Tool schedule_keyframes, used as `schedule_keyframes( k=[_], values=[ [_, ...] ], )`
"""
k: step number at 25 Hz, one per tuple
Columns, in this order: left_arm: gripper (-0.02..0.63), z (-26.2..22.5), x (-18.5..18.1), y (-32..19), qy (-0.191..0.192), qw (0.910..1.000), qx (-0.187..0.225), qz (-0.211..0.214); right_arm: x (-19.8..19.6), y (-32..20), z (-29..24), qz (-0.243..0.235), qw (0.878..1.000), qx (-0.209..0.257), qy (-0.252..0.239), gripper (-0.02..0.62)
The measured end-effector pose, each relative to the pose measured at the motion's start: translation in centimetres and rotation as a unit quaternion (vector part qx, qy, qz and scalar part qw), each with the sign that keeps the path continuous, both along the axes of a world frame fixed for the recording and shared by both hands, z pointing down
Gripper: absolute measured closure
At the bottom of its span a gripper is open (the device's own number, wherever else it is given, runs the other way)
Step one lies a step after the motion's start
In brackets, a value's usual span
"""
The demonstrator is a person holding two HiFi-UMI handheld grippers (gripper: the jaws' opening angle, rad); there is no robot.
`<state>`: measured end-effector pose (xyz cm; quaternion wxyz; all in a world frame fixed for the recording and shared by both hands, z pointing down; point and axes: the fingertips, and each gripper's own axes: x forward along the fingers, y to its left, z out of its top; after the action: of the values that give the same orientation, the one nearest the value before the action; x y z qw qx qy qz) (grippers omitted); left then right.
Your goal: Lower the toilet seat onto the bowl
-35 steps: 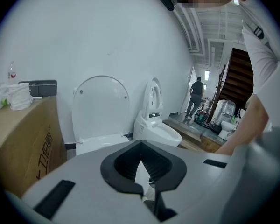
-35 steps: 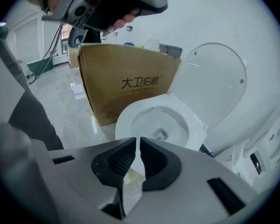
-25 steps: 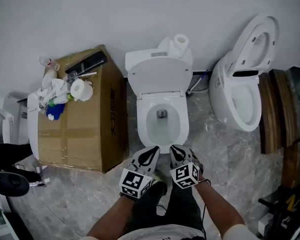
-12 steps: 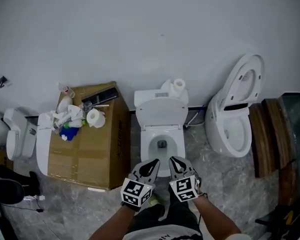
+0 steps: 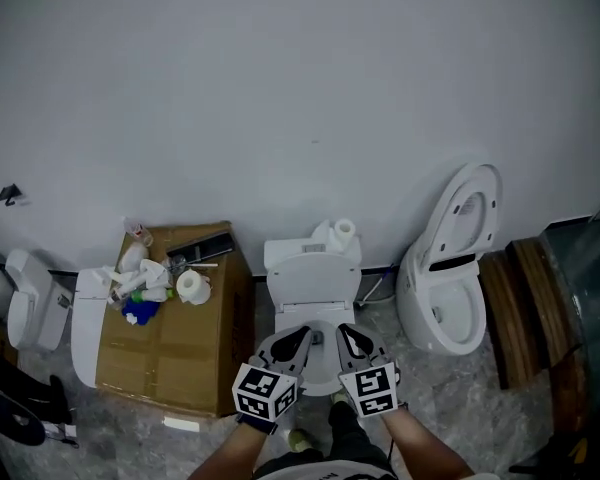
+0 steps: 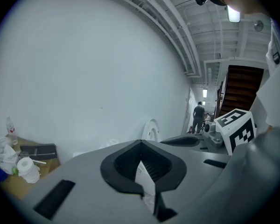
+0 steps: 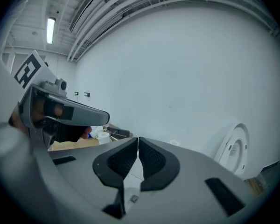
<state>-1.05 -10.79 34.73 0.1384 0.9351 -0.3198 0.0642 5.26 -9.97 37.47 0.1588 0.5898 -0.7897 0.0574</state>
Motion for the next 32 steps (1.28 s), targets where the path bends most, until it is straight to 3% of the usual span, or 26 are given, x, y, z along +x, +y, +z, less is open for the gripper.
schedule_keyframes(
  k=[6, 17, 32],
  values=[
    [0.595, -4.3, 0.8, -0.3, 0.024, 0.9995, 0.019, 0.001, 1.1, 0.0, -4.4, 0.009, 1.000, 0.025, -0.012, 0.575],
    [0.595, -9.6, 0.8, -2.5, 0.039, 0.9981, 0.046, -0.007, 1.5, -2.8, -9.6, 0.008, 0.995, 0.049, -0.084, 0.578],
    [0.595, -10.9, 0.5, -3.7, 0.043, 0.9975, 0.055, -0.012, 0.6, -4.1, -10.8, -0.005, 0.995, 0.059, -0.077, 0.579]
  ],
)
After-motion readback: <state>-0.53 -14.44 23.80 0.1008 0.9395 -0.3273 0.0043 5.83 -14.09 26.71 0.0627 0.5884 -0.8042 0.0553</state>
